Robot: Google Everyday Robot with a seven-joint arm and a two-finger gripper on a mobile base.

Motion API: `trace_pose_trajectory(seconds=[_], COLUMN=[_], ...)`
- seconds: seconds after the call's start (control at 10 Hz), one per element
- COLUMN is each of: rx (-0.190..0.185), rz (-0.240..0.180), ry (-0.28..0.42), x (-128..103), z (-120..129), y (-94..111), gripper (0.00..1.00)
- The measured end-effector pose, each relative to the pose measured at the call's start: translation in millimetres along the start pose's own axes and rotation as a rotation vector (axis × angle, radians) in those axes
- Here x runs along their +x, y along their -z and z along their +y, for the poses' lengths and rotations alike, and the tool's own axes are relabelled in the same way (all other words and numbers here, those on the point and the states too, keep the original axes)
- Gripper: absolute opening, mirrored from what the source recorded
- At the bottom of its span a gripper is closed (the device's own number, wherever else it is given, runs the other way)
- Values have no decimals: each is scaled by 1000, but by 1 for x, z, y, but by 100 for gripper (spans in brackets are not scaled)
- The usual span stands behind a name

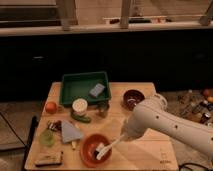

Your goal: Wipe red bowl with brush

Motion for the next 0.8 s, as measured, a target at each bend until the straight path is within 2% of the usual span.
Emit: trace_pose_trajectory(seconds=[0.2, 0.5, 0.8], rx=[-18, -39, -47], rz=[17, 64, 90], ry=[3, -1, -6], x=[1, 6, 13], z=[2, -7, -28], y=[-7, -15, -25], gripper=[3, 3, 3])
